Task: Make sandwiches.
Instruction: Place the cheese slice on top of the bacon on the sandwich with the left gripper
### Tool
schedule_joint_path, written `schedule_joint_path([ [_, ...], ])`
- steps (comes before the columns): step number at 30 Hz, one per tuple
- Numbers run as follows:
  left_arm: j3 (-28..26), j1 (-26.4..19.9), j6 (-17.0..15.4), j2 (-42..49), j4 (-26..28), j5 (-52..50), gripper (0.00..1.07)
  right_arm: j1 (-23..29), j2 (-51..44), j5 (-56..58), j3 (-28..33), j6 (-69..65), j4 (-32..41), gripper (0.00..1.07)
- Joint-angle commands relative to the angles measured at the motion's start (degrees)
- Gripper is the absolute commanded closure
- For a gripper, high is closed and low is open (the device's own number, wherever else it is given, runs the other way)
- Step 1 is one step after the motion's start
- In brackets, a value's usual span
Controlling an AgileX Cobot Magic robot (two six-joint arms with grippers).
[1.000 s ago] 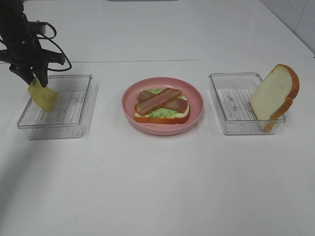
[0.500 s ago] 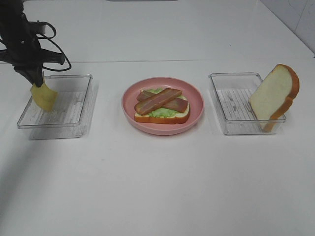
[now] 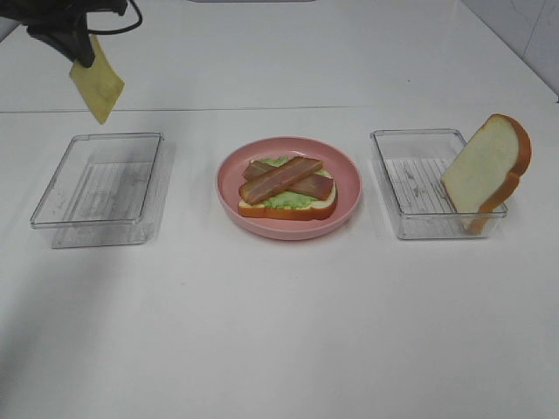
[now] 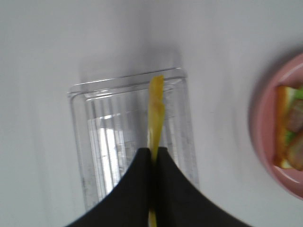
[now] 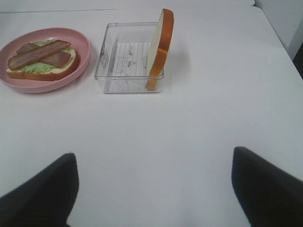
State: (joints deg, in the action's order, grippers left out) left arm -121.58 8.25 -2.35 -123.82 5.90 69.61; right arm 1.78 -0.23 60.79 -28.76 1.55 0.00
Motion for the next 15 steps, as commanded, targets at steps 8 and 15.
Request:
schedule_joint_path([
  [8, -0.17, 8.37, 8.02, 0.0, 22.17, 0.63, 1.07, 0.0, -1.2, -0.63, 0.06, 0.52, 0.0, 0.23],
  [15, -0.17, 12.43, 13.81, -5.61, 30.02, -2.64, 1.07, 0.0, -1.2, -0.63, 0.06, 0.52, 0.0, 0.23],
])
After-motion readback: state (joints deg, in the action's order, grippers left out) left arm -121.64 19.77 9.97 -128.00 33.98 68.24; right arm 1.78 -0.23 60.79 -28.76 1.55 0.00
